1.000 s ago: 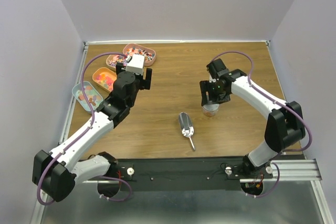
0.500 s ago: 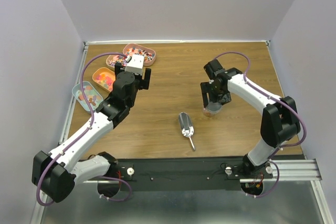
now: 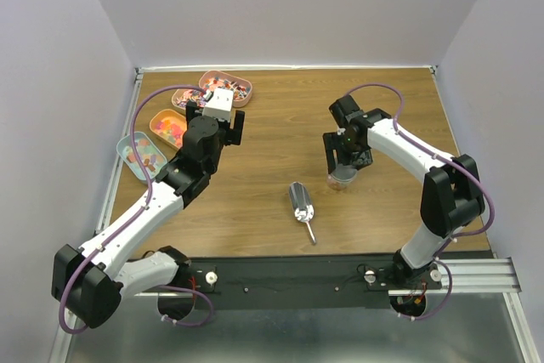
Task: Pack the candies
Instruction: Close the bottle lid on the packing bottle.
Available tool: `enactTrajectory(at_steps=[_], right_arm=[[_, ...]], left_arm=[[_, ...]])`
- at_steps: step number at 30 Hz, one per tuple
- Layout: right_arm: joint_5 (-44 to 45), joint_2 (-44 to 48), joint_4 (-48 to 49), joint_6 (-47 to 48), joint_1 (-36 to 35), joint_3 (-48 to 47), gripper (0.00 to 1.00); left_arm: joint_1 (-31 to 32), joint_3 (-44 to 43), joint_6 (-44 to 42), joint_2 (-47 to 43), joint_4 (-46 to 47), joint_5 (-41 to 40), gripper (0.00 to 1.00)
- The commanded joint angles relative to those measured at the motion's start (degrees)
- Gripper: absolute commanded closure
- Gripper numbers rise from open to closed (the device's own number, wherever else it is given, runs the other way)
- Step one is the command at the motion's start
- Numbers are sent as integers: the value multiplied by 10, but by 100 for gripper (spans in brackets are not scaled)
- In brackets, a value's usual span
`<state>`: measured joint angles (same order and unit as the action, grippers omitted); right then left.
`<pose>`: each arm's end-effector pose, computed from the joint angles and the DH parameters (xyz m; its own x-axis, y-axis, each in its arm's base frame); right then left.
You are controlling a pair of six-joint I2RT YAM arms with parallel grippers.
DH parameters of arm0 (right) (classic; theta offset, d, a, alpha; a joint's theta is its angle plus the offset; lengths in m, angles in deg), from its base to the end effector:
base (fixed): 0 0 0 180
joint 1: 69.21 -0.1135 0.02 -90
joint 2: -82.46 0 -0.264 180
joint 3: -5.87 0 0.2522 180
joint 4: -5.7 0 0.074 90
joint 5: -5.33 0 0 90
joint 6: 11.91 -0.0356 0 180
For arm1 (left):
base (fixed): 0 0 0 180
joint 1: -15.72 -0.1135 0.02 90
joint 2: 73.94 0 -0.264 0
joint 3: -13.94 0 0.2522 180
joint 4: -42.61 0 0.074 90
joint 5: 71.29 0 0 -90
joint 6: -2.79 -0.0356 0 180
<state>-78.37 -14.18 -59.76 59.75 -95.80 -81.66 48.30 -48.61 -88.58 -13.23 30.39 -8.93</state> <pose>0.2956 0.1436 0.2304 -0.9500 -0.1258 -0.2858 -0.1263 0.9919 -0.0167 0.2168 -0.1189 0.3328 -0.1496 0.1207 -0.9814 0.0961 0.9896 0.1071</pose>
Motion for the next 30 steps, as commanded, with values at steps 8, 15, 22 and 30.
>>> enactTrajectory(at_steps=[8,15,22,30], right_arm=[[-25,12,-2,9,-5,-4,50],[-17,6,2,9,-5,10,50],[-17,3,20,7,-5,32,49],[-30,-5,39,11,-4,34,48]], left_arm=[[-4,1,-6,3,2,-7,9],[-4,1,-6,2,1,-5,9],[-4,1,-7,2,0,-5,9],[-4,2,-7,2,0,-4,9]])
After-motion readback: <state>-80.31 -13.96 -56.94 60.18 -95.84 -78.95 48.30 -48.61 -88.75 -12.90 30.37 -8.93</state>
